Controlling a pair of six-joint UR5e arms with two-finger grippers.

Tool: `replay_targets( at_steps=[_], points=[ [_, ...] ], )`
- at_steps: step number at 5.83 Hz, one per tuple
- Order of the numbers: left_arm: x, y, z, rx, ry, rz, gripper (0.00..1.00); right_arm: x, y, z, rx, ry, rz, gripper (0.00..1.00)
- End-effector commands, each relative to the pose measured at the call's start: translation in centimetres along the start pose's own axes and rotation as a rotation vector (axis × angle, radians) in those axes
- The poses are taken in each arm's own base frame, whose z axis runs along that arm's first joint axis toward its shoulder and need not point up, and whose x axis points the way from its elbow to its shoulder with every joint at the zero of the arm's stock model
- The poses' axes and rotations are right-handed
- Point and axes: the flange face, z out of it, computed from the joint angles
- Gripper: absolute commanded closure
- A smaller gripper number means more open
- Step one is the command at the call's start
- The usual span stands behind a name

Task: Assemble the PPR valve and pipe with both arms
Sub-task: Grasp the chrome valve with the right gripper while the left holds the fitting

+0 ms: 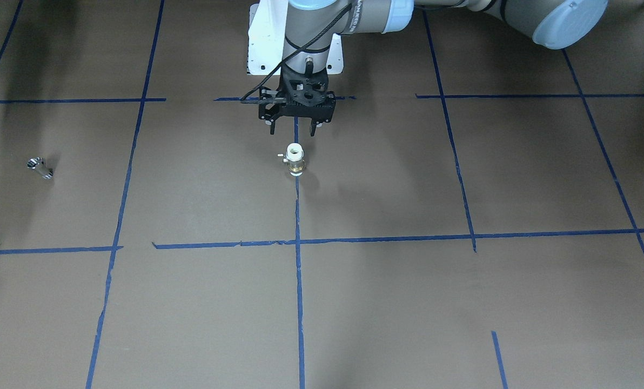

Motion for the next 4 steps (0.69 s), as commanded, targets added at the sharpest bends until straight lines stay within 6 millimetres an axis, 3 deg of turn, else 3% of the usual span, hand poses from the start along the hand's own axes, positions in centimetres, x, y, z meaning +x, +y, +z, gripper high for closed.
replay_targets(
  at_steps=[1,2,4],
  points=[
    [-0.6,-0.1,-0.2,0.004,0.002,-0.002,0.13,-4.0,0.3,4.0,0.018,0.026,0.08,0.01],
    [-0.7,-0.1,-0.2,0.004,0.005,-0.001,0.13,-5.1,0.5,4.9,0.021,0.035,0.062,0.01],
    [-1.2,0.0,0.1,0.003,-0.003,-0.003,0.13,-5.5,0.2,7.7,-0.012,0.059,0.043,0.02]
  ],
)
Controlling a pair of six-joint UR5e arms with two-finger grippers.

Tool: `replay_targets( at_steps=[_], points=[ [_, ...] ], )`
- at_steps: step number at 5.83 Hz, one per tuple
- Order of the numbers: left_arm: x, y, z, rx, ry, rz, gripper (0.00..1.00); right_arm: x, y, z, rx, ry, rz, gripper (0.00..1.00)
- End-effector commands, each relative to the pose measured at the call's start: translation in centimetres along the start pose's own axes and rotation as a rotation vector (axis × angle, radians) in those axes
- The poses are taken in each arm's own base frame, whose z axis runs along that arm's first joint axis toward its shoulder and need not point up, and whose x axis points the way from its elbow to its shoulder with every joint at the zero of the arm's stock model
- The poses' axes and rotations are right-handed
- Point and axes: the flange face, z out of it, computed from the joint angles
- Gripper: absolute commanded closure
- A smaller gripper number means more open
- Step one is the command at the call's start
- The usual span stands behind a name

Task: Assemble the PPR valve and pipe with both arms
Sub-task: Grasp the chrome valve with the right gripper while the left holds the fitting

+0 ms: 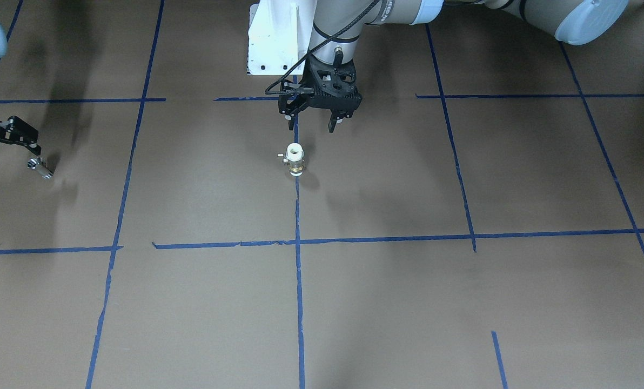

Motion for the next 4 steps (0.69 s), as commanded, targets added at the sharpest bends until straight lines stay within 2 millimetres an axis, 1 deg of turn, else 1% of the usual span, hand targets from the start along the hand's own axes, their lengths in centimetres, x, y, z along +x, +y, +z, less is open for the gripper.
replay_targets(
  at_steps=[1,2,3,4],
  points=[
    [-0.54,0.15,0.32,-0.003,-0.007,-0.001,0.13,-1.02,-0.98,2.09,-0.017,0.008,-0.02,0.04],
    [-0.7,0.16,0.43,-0.004,-0.01,-0.001,0.13,-0.93,-1.01,2.24,-0.019,0.01,-0.02,0.09],
    [-0.7,0.16,0.43,-0.004,-0.01,-0.001,0.13,-0.8,-0.95,2.44,-0.023,0.012,-0.018,0.2],
    [-0.7,0.16,0.43,-0.004,-0.01,-0.001,0.13,-0.95,-1.13,2.44,-0.022,0.01,-0.02,0.27]
  ],
)
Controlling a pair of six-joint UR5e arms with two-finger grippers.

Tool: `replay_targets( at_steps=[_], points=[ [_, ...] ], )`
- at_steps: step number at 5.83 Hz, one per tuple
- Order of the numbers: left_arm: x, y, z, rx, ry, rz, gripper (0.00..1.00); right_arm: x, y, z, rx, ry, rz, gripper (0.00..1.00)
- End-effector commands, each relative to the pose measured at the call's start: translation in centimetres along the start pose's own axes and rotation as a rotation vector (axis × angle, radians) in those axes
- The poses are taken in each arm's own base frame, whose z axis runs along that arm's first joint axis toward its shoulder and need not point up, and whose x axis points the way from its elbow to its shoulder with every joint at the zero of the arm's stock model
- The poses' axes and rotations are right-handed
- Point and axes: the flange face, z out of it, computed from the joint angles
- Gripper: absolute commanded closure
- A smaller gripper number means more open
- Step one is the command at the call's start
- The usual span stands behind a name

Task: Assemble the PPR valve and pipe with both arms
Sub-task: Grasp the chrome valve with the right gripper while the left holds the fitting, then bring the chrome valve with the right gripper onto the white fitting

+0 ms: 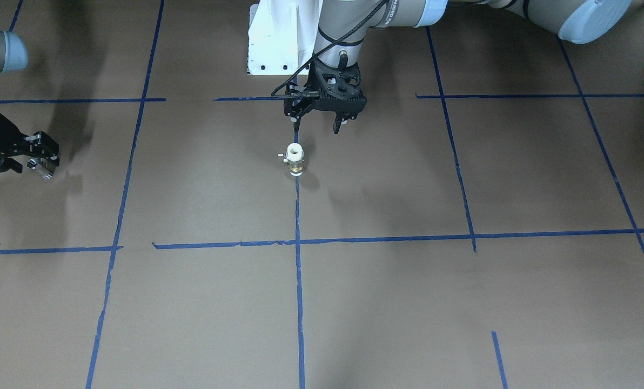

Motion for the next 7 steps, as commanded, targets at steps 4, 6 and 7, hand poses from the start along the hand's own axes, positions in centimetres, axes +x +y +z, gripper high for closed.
replay_targets(
  at_steps=[4,6,7],
  points=[
    [0.0,-0.1,-0.2,0.002,0.002,0.0,0.13,-1.2,-0.4,-1.0,0.021,-0.018,-0.012,1.0],
    [-0.8,0.3,-1.5,0.007,0.021,0.003,0.13,-11.1,-2.2,-7.7,0.103,-0.171,0.044,1.0],
    [-1.2,-0.2,-2.2,0.018,0.028,0.003,0.13,-18.2,-4.3,-8.9,0.1,-0.258,0.148,1.0]
  ],
)
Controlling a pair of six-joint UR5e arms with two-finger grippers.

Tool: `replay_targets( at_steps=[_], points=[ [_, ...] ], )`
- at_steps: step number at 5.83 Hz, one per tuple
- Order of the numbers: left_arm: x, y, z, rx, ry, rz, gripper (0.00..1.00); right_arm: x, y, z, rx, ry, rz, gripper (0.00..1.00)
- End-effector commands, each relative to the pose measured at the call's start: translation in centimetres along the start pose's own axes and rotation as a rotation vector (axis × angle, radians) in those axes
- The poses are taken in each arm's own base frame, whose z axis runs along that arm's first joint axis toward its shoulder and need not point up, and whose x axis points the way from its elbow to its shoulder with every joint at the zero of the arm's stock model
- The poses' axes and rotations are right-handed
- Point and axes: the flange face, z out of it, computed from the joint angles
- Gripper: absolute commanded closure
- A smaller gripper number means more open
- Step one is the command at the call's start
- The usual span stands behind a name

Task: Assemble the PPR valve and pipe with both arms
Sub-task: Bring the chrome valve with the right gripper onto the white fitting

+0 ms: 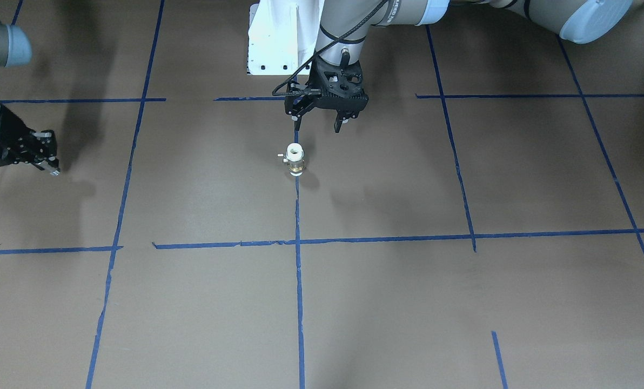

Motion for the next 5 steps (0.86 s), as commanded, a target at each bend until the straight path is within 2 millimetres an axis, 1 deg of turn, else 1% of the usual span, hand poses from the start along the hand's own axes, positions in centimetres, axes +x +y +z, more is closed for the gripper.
replay_targets(
  at_steps=[1,2,3,4,5],
  points=[
    [-3.6,0.2,-1.0,0.008,-0.009,0.004,0.13,-14.4,-2.7,-0.5,-0.007,-0.141,0.145,1.0],
    [-5.9,0.4,-1.9,0.014,-0.016,-0.001,0.13,-24.5,-2.6,0.7,-0.034,-0.145,0.226,1.0],
    [-8.5,0.7,-2.6,0.016,-0.029,-0.007,0.13,-32.6,-1.9,1.8,0.011,-0.089,0.247,1.0],
    [-11.1,1.1,-3.4,0.019,-0.046,0.019,0.13,-38.5,-3.2,2.3,0.021,-0.072,0.375,1.0],
    [-12.1,1.5,-3.9,0.018,-0.05,0.025,0.13,-41.1,-3.4,3.7,0.032,-0.062,0.429,0.99]
  ],
)
